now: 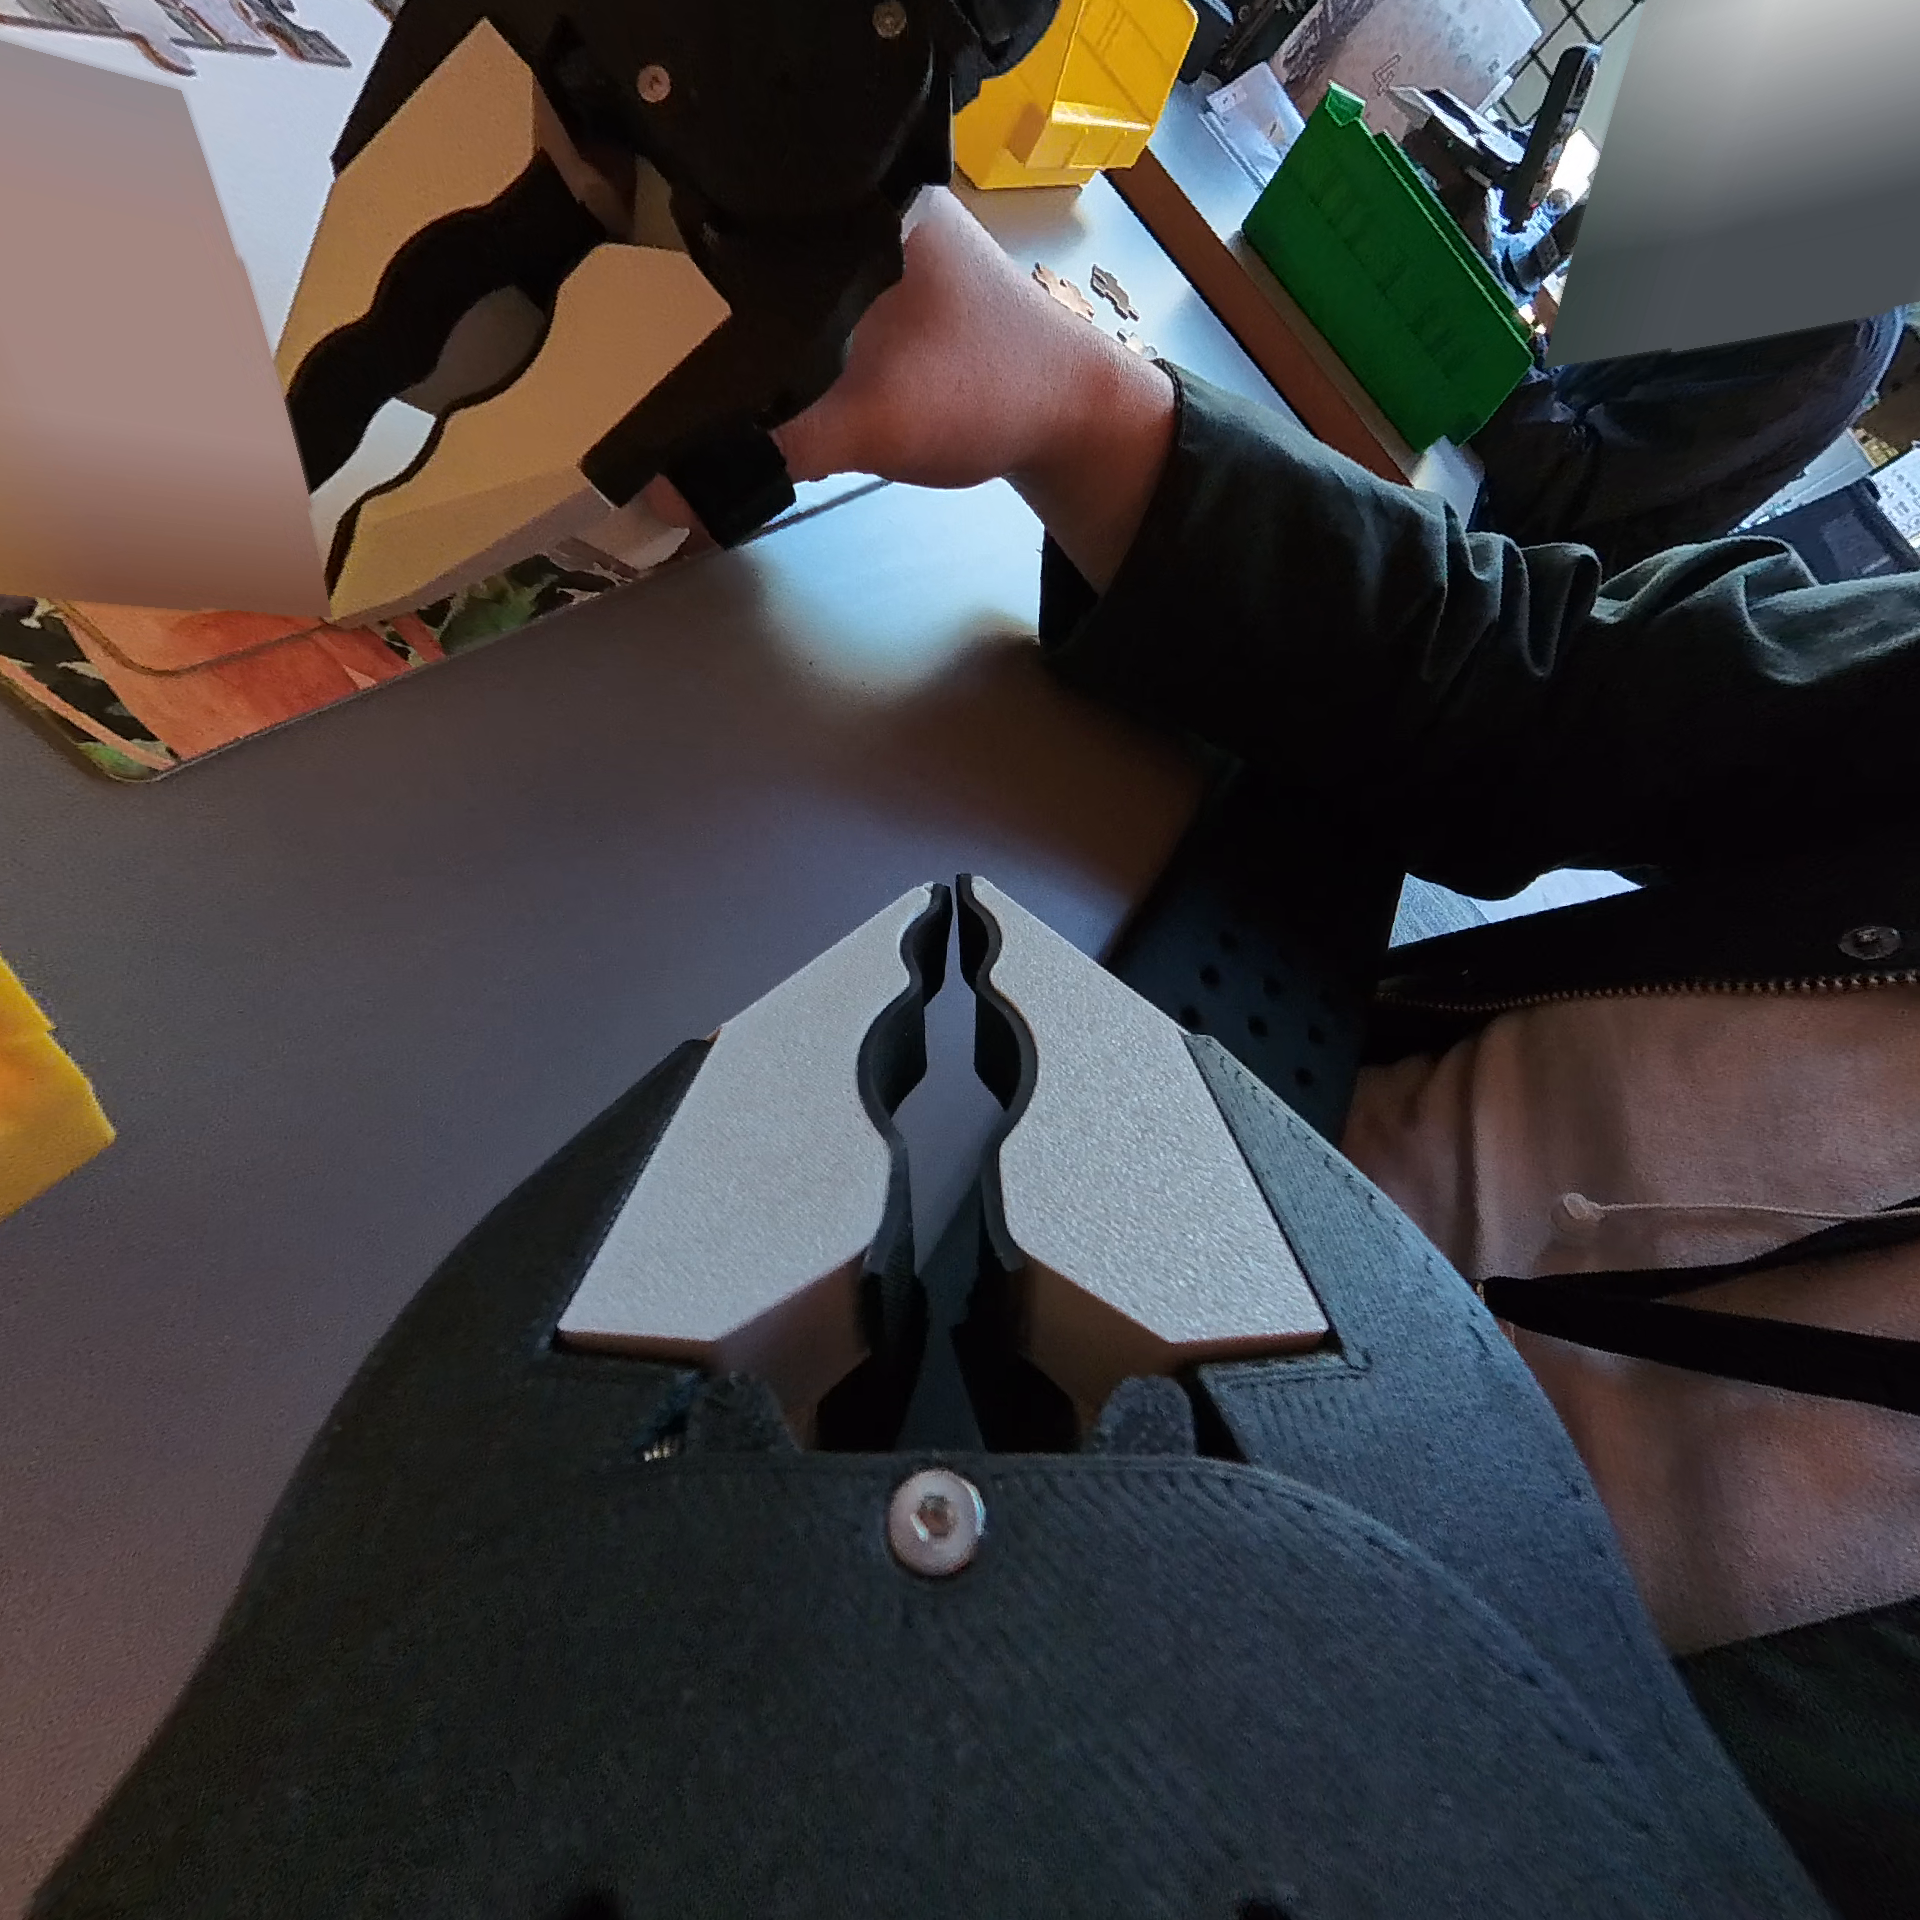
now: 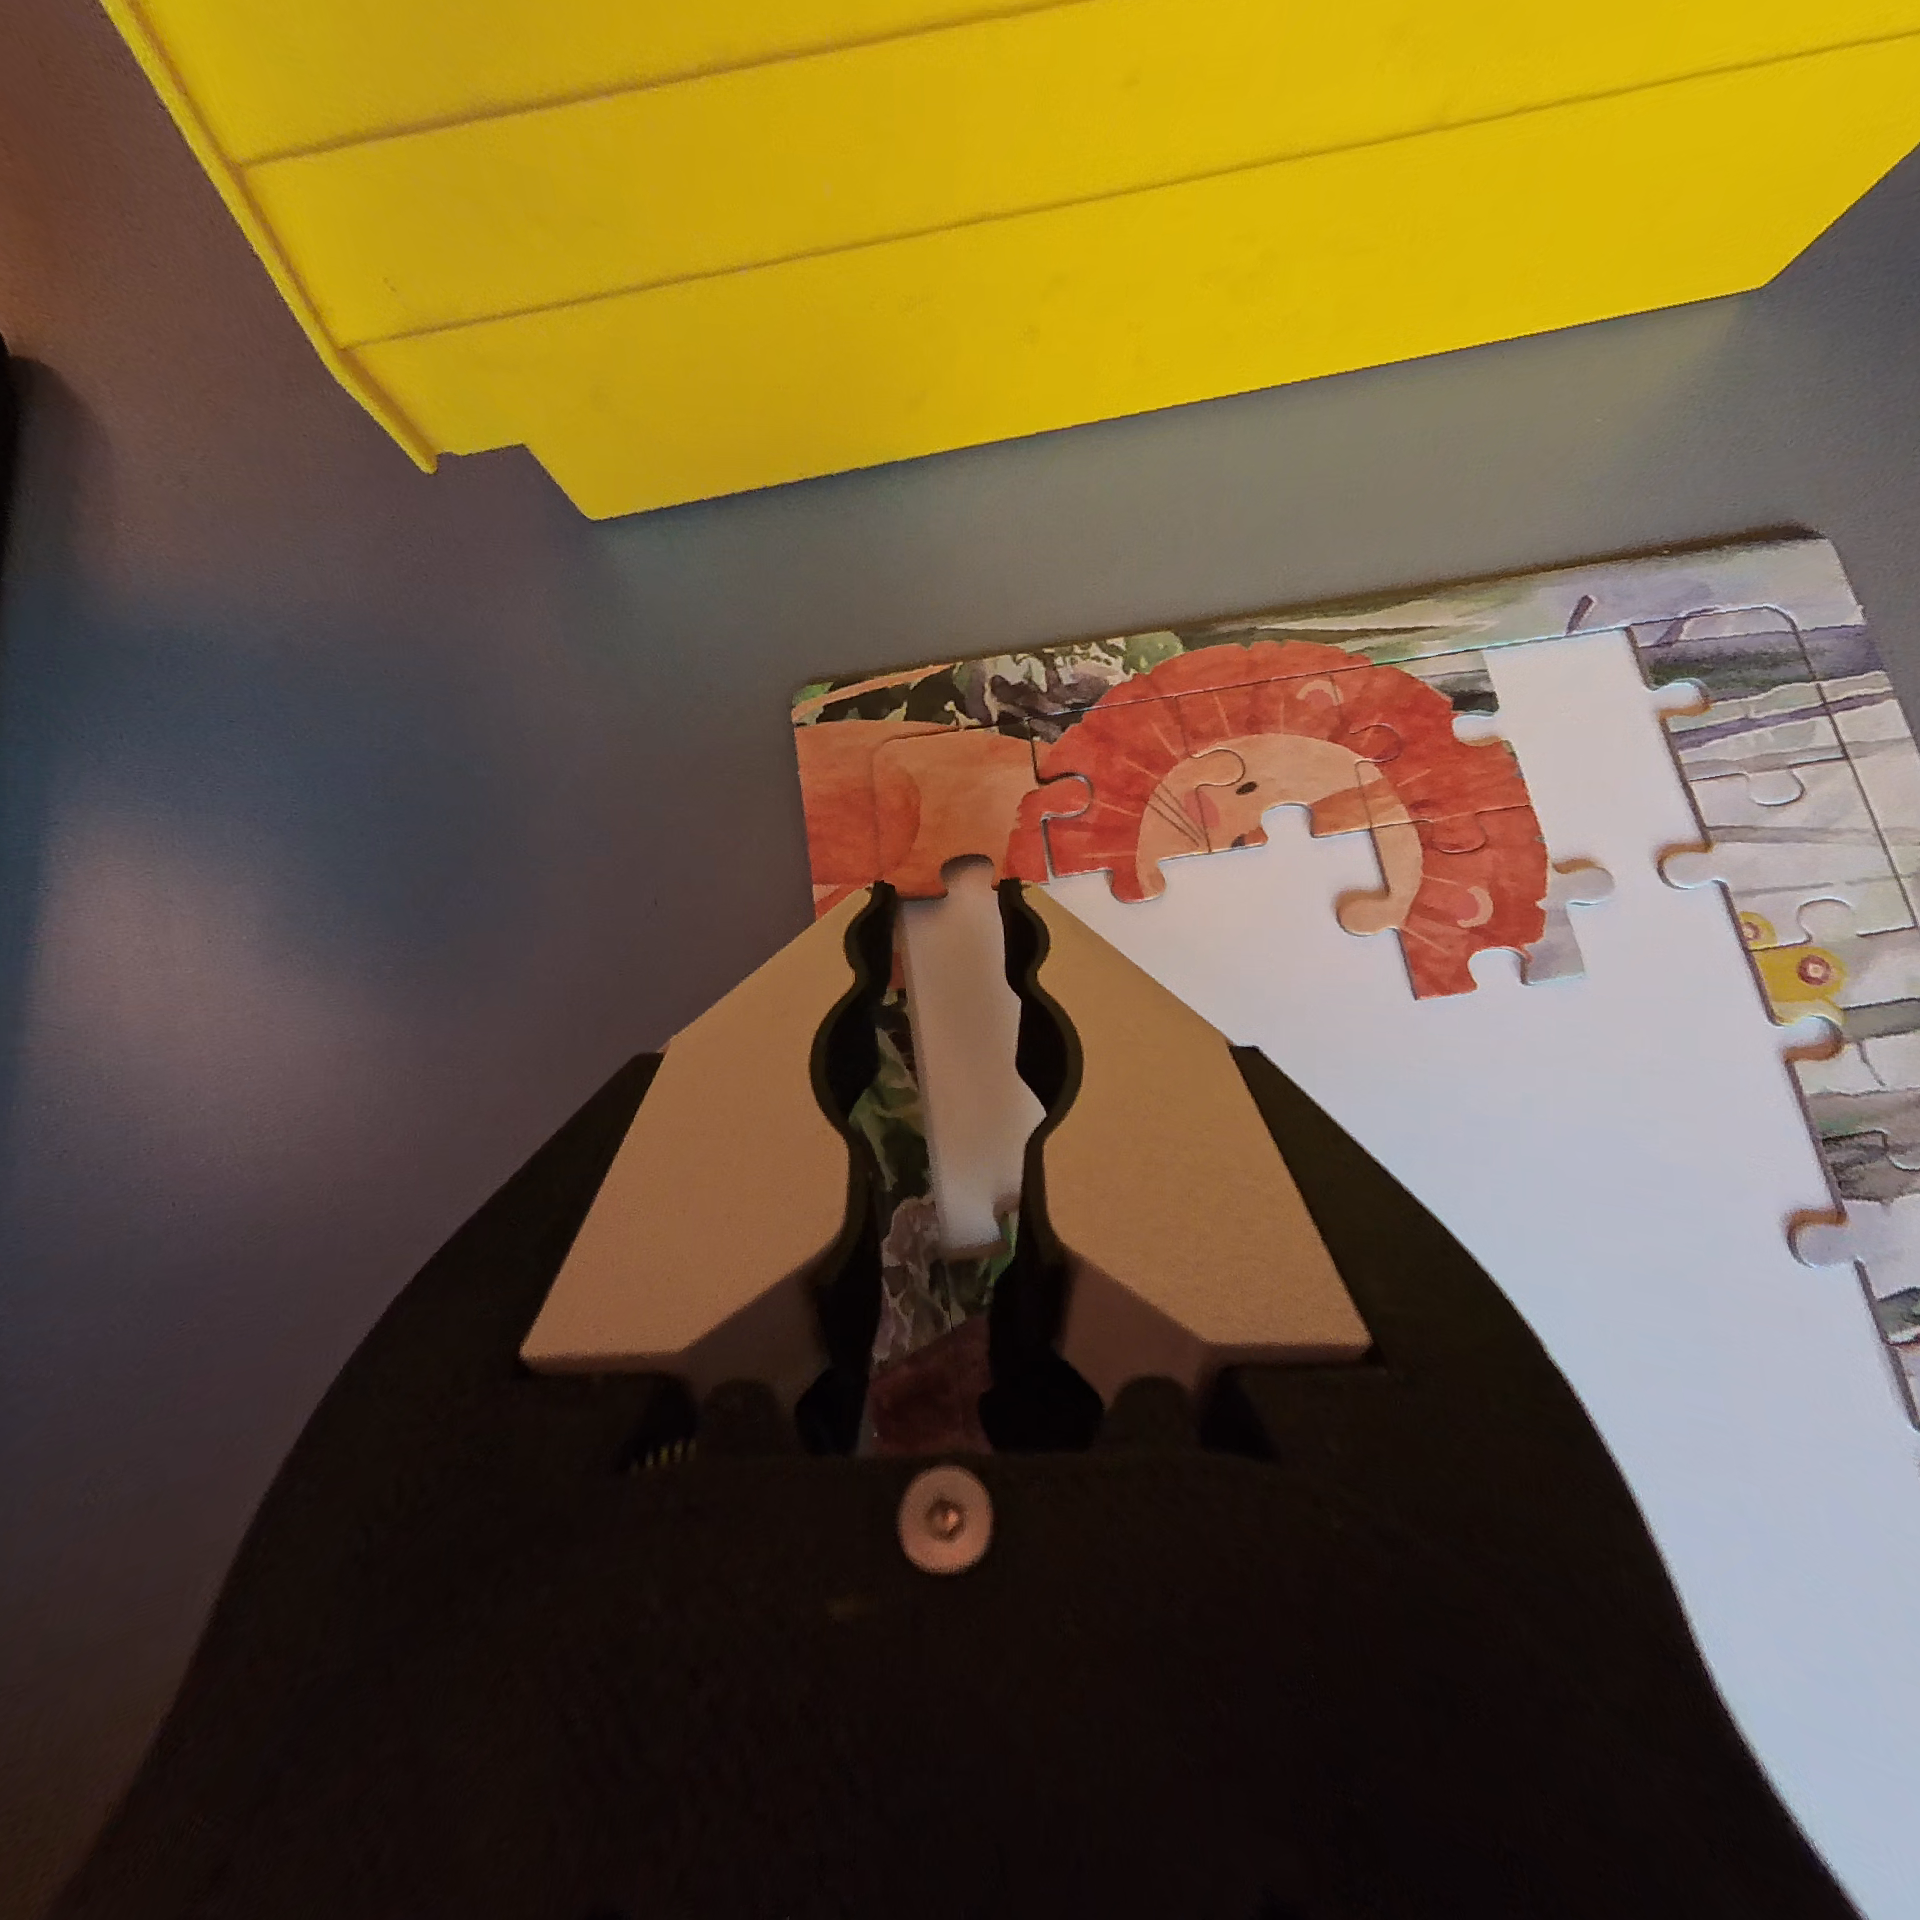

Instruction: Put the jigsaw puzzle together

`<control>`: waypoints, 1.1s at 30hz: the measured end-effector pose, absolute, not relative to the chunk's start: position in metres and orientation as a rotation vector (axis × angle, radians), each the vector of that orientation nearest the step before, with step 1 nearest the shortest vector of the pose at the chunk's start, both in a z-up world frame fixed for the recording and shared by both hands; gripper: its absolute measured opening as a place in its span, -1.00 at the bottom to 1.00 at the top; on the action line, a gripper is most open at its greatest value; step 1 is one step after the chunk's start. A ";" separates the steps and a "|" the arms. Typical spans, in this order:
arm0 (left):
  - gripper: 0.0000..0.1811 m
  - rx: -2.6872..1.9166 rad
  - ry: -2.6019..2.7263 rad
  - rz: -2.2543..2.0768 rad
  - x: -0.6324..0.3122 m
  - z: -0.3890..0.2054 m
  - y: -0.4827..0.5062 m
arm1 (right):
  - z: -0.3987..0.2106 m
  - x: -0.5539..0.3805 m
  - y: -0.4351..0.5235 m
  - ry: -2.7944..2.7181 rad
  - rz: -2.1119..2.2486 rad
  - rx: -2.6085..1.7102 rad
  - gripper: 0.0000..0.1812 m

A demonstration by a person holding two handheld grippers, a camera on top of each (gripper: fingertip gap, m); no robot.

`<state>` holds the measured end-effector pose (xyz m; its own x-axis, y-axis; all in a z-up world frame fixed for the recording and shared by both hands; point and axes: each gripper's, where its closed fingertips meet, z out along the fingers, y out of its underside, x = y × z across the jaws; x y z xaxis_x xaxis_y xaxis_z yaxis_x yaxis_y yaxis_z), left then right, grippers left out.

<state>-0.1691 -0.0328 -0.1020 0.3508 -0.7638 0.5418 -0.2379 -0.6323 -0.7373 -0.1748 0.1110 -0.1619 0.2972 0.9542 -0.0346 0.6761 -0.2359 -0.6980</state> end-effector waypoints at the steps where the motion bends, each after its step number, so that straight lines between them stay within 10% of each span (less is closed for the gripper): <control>1: -1.00 -2.070 0.870 -1.255 -0.169 -0.102 -0.033 | -0.162 -0.175 0.111 -1.446 0.632 -1.997 -0.78; 33: -1.00 -2.080 0.881 -1.258 -0.165 -0.102 -0.035 | -0.161 -0.187 0.115 -1.477 0.660 -1.935 -0.83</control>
